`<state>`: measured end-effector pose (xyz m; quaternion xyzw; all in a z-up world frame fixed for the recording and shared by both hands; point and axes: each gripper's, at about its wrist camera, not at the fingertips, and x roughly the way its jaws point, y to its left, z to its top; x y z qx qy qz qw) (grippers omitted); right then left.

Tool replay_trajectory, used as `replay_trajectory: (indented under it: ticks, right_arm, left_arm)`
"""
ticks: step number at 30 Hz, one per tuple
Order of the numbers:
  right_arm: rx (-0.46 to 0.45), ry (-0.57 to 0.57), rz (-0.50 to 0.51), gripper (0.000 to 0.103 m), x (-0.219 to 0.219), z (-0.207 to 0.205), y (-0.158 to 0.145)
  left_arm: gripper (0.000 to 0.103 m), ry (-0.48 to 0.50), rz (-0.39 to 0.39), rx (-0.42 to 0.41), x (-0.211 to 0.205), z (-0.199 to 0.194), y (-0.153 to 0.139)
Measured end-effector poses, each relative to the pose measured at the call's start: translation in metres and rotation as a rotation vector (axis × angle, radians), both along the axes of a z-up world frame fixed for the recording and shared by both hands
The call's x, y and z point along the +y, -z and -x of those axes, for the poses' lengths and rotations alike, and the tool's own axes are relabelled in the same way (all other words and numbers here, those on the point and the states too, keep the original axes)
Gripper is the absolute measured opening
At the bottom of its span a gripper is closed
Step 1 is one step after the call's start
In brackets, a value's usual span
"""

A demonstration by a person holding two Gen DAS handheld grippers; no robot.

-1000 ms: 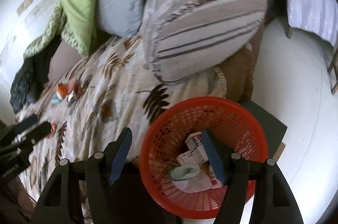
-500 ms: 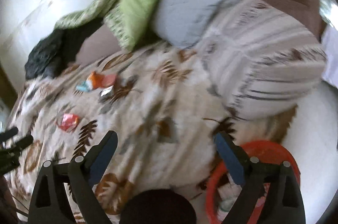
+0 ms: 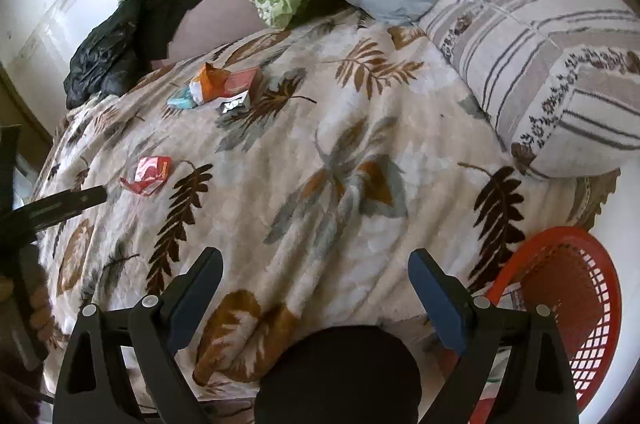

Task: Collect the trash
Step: 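Swing both tools back over the bed toward the remaining trash, then grasp the torn red wrapper with the left tool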

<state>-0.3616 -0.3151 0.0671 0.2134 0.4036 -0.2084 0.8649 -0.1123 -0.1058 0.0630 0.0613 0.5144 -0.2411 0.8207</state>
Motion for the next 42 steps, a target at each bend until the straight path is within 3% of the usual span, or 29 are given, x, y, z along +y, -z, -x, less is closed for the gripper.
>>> replay_trajectory:
  ticks: [6,9,15,17,18,21,23,33,39,42]
  right_arm:
    - [0.004,-0.003,-0.03,0.095,-0.003,-0.006,0.005]
    - [0.007,-0.013,-0.046,0.095,-0.002,-0.009,0.01]
    - [0.02,-0.031,-0.061,0.095,0.001,-0.016,0.017]
    - [0.025,-0.033,-0.063,0.095,0.002,-0.017,0.018]
    - [0.028,-0.033,-0.062,0.095,0.002,-0.018,0.019]
    - [0.028,-0.039,-0.059,0.095,0.004,-0.017,0.017]
    - [0.024,-0.044,-0.045,0.095,0.006,-0.016,0.015]
    - [0.004,-0.139,-0.041,0.095,0.033,-0.021,0.002]
    - [0.017,-0.235,-0.037,0.095,0.06,-0.052,0.001]
    - [0.036,-0.272,-0.048,0.095,0.071,-0.072,0.006]
  left_arm:
    - [0.081,-0.061,0.022,0.108,-0.022,-0.049,0.032]
    - [0.081,-0.066,-0.039,0.101,-0.037,-0.065,0.044]
    - [0.093,-0.022,-0.138,0.046,-0.065,-0.062,0.055]
    - [0.085,-0.006,-0.155,0.027,-0.069,-0.056,0.056]
    - [0.063,0.004,-0.154,0.01,-0.069,-0.053,0.053]
    - [0.032,0.023,-0.12,-0.024,-0.061,-0.042,0.035]
    - [0.027,0.025,-0.095,-0.033,-0.052,-0.036,0.02]
    - [0.027,-0.052,-0.043,-0.089,0.007,-0.008,-0.024]
    - [0.027,-0.092,-0.086,-0.209,0.044,0.026,-0.053]
    - [0.027,-0.144,-0.066,-0.218,0.068,0.034,-0.064]
